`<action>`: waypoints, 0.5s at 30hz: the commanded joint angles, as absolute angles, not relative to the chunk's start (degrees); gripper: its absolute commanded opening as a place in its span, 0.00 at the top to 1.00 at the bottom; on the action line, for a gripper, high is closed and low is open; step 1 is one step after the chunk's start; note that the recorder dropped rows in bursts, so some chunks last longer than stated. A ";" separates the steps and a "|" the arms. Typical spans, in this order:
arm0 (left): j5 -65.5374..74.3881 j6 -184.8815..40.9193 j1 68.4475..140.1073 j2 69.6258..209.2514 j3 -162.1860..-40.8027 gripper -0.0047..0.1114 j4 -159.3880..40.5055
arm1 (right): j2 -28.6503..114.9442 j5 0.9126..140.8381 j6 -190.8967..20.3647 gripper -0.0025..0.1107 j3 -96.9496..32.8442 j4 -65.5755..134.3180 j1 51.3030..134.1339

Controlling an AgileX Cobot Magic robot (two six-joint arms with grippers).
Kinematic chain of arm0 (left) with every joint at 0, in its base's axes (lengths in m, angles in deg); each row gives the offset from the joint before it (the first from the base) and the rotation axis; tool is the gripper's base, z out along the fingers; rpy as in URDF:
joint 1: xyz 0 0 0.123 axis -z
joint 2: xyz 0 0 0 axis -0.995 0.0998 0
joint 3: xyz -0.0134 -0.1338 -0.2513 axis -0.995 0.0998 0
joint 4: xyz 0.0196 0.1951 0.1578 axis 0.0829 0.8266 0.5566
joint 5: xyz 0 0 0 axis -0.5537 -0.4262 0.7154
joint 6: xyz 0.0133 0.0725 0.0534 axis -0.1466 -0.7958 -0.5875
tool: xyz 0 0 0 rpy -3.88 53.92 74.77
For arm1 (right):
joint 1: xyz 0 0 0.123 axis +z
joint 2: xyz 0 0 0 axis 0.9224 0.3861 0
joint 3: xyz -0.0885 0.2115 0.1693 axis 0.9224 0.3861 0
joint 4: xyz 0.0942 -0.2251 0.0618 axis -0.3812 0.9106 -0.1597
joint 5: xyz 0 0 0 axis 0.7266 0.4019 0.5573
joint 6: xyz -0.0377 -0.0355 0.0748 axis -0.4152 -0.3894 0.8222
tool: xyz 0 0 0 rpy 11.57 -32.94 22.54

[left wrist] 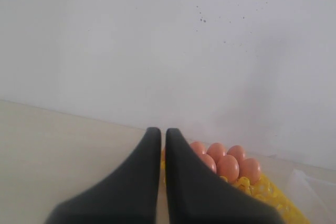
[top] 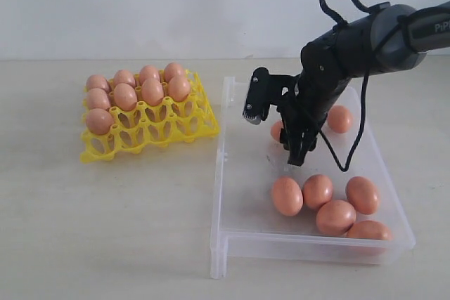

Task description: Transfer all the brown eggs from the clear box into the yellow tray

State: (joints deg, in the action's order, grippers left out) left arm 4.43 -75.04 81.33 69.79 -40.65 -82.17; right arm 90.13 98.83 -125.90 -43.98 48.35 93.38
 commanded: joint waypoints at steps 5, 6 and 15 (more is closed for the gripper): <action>4.43 -75.56 81.56 69.63 -40.80 0.93 -82.36 | 91.43 93.76 -124.15 0.49 -43.83 45.37 93.09; 4.43 -75.56 81.56 69.63 -40.80 0.93 -82.36 | 92.09 93.76 -123.25 0.49 -43.83 45.37 93.09; 4.43 -75.56 81.56 69.63 -40.80 0.93 -82.36 | 94.77 93.44 -105.28 0.72 -45.91 46.80 92.99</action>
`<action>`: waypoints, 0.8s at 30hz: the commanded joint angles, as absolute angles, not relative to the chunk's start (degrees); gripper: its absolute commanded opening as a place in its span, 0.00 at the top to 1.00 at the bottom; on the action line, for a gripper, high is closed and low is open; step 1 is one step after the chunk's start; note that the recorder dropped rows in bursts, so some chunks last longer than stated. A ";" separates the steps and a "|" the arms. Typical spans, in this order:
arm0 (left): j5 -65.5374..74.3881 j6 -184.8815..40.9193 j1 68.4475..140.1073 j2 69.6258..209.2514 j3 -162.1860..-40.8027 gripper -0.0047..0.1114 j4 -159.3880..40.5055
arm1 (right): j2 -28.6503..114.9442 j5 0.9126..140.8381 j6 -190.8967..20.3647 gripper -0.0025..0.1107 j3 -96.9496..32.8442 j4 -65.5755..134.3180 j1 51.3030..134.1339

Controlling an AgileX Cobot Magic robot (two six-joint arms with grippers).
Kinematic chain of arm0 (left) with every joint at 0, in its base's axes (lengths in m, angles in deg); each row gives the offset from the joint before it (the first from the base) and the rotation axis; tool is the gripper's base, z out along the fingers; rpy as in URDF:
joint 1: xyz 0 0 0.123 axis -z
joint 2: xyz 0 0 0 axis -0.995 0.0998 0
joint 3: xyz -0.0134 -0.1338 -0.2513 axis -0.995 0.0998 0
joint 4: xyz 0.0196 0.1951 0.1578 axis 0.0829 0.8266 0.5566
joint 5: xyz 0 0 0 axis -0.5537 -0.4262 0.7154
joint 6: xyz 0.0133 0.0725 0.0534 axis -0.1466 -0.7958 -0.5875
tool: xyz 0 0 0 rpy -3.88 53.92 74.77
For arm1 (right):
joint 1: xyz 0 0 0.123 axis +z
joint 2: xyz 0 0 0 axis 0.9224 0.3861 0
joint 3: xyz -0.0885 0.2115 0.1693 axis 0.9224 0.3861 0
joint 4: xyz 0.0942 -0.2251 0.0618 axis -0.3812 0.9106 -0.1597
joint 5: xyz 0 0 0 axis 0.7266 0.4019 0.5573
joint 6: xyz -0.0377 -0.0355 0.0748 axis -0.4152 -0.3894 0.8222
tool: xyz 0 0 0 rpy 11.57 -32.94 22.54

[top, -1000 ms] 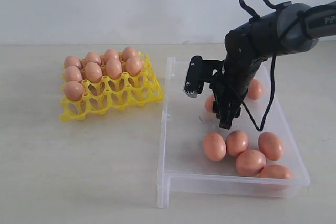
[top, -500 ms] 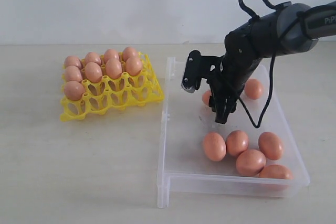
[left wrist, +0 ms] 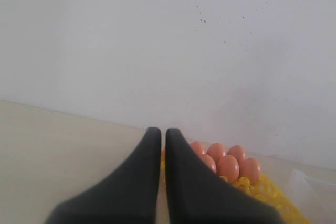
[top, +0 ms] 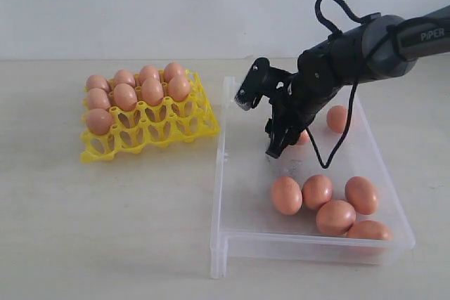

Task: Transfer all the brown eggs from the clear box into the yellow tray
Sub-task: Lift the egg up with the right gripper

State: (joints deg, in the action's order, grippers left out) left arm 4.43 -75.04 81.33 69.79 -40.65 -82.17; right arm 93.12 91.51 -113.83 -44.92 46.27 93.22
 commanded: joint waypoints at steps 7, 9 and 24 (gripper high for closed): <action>4.43 -75.56 81.56 69.63 -40.80 0.93 -82.36 | 94.55 97.49 -96.89 0.97 -49.49 46.67 92.99; 4.43 -75.56 81.56 69.63 -40.80 0.93 -82.36 | 94.24 98.40 -96.89 0.97 -49.61 46.67 92.99; 4.43 -75.56 81.56 69.63 -40.80 0.93 -82.36 | 83.39 75.57 -87.58 0.98 -38.71 44.54 92.99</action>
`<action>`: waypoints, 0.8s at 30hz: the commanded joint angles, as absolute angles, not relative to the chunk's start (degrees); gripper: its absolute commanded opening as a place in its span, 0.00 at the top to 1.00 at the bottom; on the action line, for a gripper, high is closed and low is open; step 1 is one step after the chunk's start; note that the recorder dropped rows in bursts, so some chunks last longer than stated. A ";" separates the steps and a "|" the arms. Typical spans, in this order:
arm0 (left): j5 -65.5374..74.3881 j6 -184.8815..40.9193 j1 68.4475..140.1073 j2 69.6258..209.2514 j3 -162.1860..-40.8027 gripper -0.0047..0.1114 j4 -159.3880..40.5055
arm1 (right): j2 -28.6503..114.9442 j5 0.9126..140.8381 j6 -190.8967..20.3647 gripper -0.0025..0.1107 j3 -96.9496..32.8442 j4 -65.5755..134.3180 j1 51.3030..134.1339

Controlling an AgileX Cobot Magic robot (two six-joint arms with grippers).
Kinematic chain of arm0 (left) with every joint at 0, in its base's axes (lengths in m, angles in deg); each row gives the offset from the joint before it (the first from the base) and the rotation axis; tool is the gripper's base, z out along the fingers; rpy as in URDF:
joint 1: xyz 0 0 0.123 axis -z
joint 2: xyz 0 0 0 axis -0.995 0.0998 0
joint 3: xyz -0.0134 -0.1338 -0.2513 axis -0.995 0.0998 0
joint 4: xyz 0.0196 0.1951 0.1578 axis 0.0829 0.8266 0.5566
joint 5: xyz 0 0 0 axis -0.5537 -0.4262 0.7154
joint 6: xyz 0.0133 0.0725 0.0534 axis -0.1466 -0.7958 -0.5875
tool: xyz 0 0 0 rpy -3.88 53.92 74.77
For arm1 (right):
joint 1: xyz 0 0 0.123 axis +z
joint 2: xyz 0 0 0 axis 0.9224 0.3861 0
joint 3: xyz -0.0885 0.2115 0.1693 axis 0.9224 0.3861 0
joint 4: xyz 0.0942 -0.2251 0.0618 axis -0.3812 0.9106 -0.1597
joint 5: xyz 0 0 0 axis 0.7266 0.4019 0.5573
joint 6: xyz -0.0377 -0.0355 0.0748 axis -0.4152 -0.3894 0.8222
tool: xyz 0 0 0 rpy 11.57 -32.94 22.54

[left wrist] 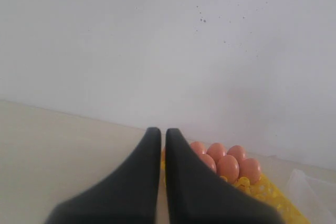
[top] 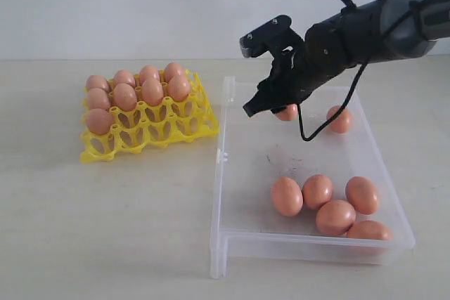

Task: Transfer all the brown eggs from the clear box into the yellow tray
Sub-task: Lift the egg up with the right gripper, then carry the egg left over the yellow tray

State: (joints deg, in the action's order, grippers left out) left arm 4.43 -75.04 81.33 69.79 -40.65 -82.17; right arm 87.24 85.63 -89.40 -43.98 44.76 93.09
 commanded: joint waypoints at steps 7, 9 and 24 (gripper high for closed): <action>4.43 -75.56 81.56 69.63 -40.80 0.93 -82.36 | 80.67 44.80 -80.36 0.98 -26.45 44.28 92.99; 4.43 -75.56 81.56 69.63 -40.80 0.93 -82.36 | 80.67 35.22 -77.59 0.98 -24.19 45.51 92.99; 4.43 -75.56 81.56 69.63 -40.80 0.93 -82.36 | 96.42 13.22 -47.71 0.98 -42.74 73.91 98.97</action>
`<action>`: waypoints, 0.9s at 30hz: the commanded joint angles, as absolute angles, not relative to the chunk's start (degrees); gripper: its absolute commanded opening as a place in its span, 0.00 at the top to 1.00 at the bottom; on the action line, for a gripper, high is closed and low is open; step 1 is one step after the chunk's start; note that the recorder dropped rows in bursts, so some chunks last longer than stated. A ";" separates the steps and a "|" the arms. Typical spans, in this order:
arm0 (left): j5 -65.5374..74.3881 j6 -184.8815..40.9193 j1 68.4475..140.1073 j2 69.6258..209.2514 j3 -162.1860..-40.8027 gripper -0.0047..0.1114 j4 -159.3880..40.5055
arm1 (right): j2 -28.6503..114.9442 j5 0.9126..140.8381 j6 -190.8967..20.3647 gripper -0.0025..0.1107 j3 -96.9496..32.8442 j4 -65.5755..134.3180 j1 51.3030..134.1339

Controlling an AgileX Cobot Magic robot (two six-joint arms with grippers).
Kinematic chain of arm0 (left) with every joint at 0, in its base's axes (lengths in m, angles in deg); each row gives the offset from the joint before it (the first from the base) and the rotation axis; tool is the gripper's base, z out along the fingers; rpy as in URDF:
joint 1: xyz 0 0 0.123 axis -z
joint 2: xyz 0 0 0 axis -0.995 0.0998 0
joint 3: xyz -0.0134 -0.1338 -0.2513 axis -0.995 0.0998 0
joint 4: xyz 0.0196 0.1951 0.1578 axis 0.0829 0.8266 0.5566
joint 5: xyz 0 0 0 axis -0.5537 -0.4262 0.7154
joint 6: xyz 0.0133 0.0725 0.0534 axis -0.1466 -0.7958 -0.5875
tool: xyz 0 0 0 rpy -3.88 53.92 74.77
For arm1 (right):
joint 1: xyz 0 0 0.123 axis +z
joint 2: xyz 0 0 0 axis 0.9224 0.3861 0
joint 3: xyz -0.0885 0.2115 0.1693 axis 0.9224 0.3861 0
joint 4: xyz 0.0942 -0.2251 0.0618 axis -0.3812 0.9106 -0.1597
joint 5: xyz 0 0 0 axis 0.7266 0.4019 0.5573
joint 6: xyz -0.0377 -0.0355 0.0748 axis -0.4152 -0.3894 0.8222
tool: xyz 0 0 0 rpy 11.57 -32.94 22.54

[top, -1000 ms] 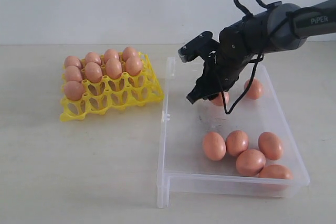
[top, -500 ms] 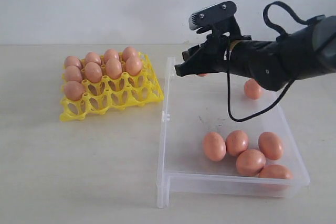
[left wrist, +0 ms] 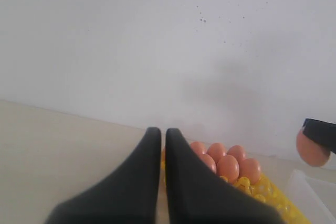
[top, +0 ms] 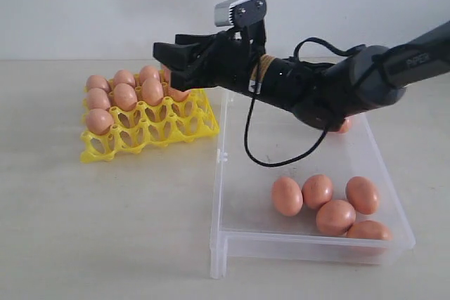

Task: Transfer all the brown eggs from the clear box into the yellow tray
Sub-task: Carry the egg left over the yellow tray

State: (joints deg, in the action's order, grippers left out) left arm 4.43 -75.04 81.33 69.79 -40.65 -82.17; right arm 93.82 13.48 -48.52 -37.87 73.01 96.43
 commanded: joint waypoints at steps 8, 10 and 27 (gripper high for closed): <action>4.43 -75.56 81.56 69.63 -40.80 0.93 -82.36 | 102.24 20.45 -46.36 0.98 -52.63 73.16 103.27; 4.43 -75.56 81.56 69.63 -40.80 0.93 -82.36 | 103.62 19.79 -44.87 0.98 -54.07 73.16 103.32; 4.43 -75.56 81.56 69.63 -40.80 0.93 -82.36 | 116.17 16.54 -40.28 0.98 -66.69 73.19 103.32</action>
